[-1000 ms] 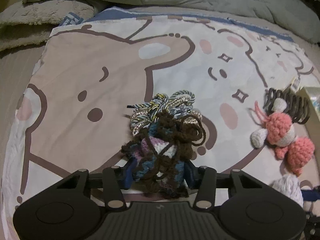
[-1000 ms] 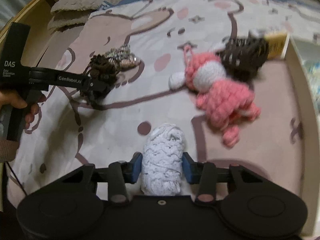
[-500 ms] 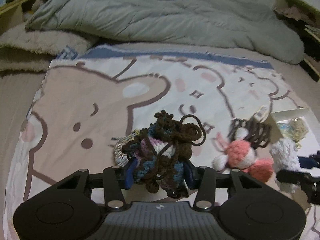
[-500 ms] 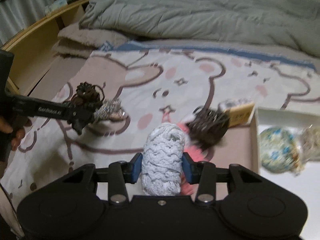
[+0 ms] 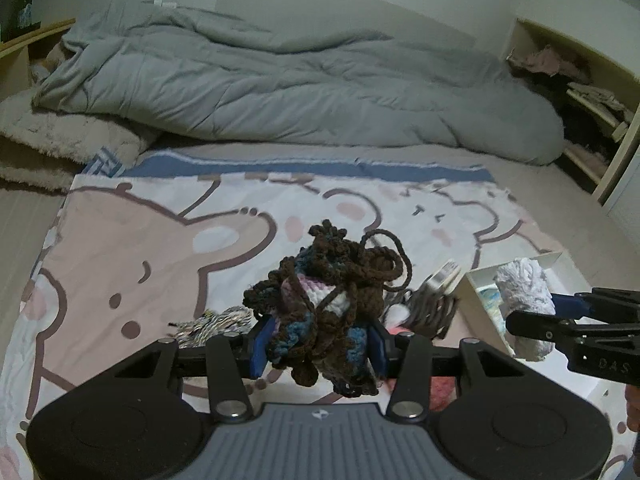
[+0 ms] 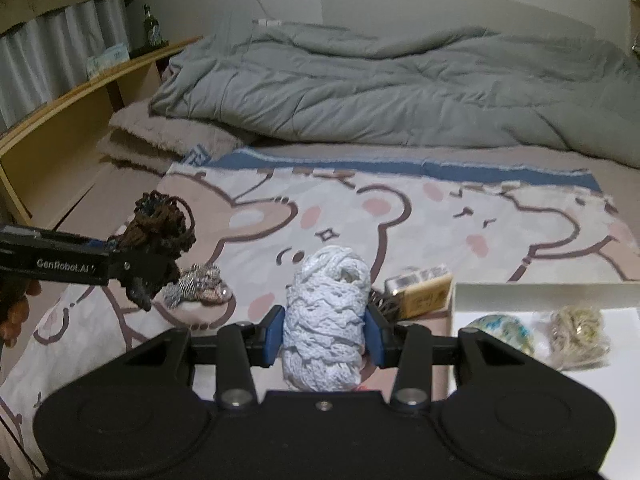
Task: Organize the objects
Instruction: 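Carry crocheted tangle with left tool while right tool carries white pouch toward box, then lower both crocheted items into the box and open both tools, then withdraw both tools from the box toward the remaining items on the sheet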
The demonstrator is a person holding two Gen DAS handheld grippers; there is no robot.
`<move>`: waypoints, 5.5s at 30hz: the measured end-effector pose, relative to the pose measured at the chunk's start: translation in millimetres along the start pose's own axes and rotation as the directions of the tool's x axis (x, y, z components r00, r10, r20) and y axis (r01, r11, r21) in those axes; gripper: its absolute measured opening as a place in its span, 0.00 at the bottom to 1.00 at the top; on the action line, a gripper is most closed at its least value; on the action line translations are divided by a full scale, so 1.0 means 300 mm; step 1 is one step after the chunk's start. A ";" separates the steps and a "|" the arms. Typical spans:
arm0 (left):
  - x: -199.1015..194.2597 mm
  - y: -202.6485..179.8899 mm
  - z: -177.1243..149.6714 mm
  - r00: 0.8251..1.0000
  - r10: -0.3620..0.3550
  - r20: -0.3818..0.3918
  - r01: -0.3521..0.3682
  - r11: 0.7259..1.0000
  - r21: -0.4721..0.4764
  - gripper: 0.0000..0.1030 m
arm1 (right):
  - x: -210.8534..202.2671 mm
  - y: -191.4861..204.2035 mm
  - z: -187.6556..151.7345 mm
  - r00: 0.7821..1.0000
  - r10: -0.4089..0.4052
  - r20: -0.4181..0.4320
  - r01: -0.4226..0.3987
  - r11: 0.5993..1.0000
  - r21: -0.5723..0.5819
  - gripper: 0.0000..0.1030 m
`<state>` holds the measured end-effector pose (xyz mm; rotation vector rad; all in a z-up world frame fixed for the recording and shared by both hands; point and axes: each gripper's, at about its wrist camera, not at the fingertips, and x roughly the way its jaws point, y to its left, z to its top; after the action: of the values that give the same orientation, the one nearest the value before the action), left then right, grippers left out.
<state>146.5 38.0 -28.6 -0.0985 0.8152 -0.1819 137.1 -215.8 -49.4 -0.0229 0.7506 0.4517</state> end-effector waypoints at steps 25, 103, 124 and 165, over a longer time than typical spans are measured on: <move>0.025 -0.259 0.097 0.989 -0.122 0.085 0.120 0.993 0.022 0.47 | -0.178 -0.247 0.038 0.981 -0.134 0.143 0.130 0.991 0.033 0.42; 0.788 -1.246 -0.088 0.850 -0.385 -0.360 0.524 0.684 0.508 0.69 | 0.058 -1.057 -0.054 0.921 -0.370 -0.126 0.365 0.929 -0.059 0.66; 0.769 -1.247 -0.068 0.872 -0.364 -0.328 0.481 0.767 0.425 0.38 | -0.085 -1.078 -0.126 0.940 -0.333 -0.070 0.340 0.928 0.152 0.64; 0.259 -0.973 -0.082 0.943 -0.324 -0.081 0.333 0.895 0.296 1.00 | -0.473 -0.786 -0.273 0.909 -0.409 0.080 0.384 0.897 0.221 0.91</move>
<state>144.7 -263.8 -55.0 0.0612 0.7871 -0.6299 87.9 -498.9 -48.3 0.0406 0.6444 -0.0160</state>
